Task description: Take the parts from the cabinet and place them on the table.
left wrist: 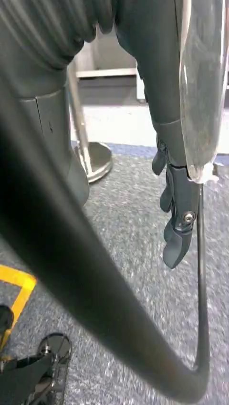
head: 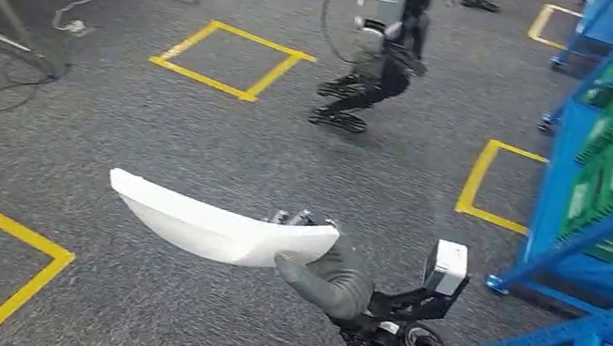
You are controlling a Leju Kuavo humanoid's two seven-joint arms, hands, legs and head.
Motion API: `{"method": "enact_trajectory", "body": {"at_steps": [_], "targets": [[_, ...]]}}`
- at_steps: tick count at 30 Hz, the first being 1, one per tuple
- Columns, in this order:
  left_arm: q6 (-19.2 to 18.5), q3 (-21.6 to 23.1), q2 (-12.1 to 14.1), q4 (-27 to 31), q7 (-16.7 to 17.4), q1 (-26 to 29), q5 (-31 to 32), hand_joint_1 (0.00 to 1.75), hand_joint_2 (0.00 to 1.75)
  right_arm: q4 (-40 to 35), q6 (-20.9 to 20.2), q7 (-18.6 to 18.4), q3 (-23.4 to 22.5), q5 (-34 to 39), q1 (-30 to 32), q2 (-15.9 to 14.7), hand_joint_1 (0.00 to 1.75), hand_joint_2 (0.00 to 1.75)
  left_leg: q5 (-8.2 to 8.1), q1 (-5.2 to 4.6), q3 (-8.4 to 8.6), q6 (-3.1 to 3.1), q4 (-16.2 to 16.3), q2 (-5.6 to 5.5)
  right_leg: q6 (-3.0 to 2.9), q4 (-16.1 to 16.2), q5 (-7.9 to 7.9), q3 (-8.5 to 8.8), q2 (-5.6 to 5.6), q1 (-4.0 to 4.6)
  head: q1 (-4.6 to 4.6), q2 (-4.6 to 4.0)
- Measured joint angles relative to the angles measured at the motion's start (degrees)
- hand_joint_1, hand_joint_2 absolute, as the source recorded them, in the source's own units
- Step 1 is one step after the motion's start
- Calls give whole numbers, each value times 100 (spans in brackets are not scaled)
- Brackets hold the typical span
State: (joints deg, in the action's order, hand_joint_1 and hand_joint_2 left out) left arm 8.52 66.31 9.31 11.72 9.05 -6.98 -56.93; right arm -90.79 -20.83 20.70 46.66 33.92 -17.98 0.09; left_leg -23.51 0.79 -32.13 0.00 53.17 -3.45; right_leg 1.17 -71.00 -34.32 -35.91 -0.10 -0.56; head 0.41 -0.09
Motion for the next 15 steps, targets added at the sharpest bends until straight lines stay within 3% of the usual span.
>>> {"method": "enact_trajectory", "body": {"at_steps": [4,6,7,8,9,10,11,12,13,14,15], "targets": [[0,0,0,0,0,0,0,0,175,0,0,0,0,0,0,0,131,175,0,0,0,0,0,0,0,0,0,0,0,0,0,0],[0,0,0,0,2,0,-7,0,175,0,-2,2,0,2,-1,0,131,175,-2,0,6,-3,1,-28,-7,128,88,50,5,0,2,0],[7,0,0,0,4,-2,-29,0,175,0,-28,7,0,7,-10,0,131,175,-18,4,41,-24,4,-219,-69,1236,734,483,238,-1,46,0],[7,0,-10,0,4,1,-37,0,175,2,-46,9,0,7,-11,0,131,175,-22,21,26,-34,4,-260,-96,1465,783,542,477,-4,68,0],[11,0,-15,0,4,-14,-55,0,175,6,-65,13,0,9,-8,0,131,175,-24,-19,-5,-70,39,-336,-114,1570,760,600,591,-40,46,0],[18,0,-2,-4,4,54,-72,0,175,11,-127,15,7,7,-39,9,131,175,50,30,-101,-222,9,-581,-184,1662,754,685,370,-26,51,0],[24,0,-7,-7,7,-2,-96,0,175,26,-177,11,9,-11,-61,22,131,175,-717,15,-856,-317,1518,259,-278,1740,781,726,-53,-11,-140,0],[24,0,-11,-7,7,-1,-114,0,175,44,-186,7,13,-13,-61,24,131,175,-806,23,-1043,-333,1865,282,-283,1740,771,723,-145,-11,-151,0],[24,0,-13,-7,7,6,-125,0,175,57,-190,7,20,-13,-63,24,131,175,-763,30,-1096,-342,1945,293,-283,1740,763,728,-225,-10,-170,0],[24,0,-13,-7,7,13,-127,0,175,63,-190,4,22,-13,-67,24,131,175,-591,33,-995,-348,1726,309,-276,1740,750,737,-307,-10,-192,0],[24,0,-11,-7,11,21,-127,0,175,70,-188,4,22,-13,-77,24,131,175,-324,34,-725,-345,1225,348,-267,1740,738,753,-382,-12,-221,0]]}}
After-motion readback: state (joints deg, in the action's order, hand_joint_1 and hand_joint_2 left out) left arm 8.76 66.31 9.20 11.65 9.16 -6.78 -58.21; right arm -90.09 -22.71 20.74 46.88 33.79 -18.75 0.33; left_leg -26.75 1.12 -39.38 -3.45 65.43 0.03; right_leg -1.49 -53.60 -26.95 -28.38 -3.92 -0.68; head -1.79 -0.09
